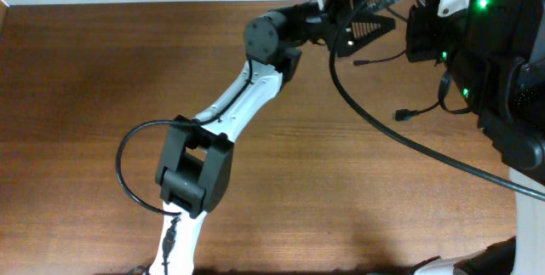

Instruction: Untangle cables

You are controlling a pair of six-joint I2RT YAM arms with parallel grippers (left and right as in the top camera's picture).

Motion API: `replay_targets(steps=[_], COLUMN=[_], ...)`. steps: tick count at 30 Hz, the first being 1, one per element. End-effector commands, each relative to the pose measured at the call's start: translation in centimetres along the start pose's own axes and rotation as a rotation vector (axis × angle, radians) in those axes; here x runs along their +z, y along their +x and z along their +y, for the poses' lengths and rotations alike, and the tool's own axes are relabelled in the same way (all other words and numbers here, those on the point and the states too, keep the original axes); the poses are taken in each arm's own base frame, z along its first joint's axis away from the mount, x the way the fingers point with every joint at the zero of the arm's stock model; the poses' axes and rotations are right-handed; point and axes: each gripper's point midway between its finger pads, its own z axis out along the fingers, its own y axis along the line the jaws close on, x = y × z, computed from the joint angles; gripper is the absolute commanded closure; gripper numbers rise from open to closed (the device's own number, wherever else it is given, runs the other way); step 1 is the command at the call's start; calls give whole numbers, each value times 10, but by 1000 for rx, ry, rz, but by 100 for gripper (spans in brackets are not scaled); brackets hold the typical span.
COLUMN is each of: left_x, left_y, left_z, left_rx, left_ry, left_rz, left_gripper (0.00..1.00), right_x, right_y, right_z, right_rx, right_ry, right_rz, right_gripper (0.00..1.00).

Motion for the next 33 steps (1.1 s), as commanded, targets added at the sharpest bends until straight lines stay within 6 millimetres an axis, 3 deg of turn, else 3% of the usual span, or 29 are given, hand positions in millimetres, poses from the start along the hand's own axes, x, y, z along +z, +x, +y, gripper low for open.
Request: replay_targets(steps=[1,9,12,13,15,16,17,18,19,22,25,33], left_x=[18,22,24,25,25,25,25,25,25,25,25,25], left_y=[12,24,26,26,26,26,26,26,26,26,26,15], left_z=[1,6,5,5,5,5,5,5,5,5,5,9], left_rx=[14,-1,-2,-3,10,12,12,12,12,12,12,12], left_ry=[12,14,19,20,21,20,20,20,20,20,20,-3], left_rz=[-10,-3,3,3,3,3,3,3,3,3,2,-60], left_gripper=[1,3,23,42,68,92,98,92,79,81,66,64], right_x=[-13,-17,-19,-20,-20,-20,-20,-20,-20,-20,-20,-20], right_y=[-8,-9,-10,-10,-9,-9,-8,-7,-7,-6,-6,-3], right_z=[-4,-6,-6,-7,-7,-7,-7,-7,-7,-7,-7,-7], right_rx=[24,28,29,29,29,28,27,26,25,24,24,20], right_ry=[-9,-9,-9,-9,-9,-9,-9,-9,-9,-9,-9,-9], right_rz=[-40,-48,-52,-52,-50,-49,-46,-43,-42,-39,-37,-27], right_gripper=[96,96,96,96,96,96,96,96,96,96,96,96])
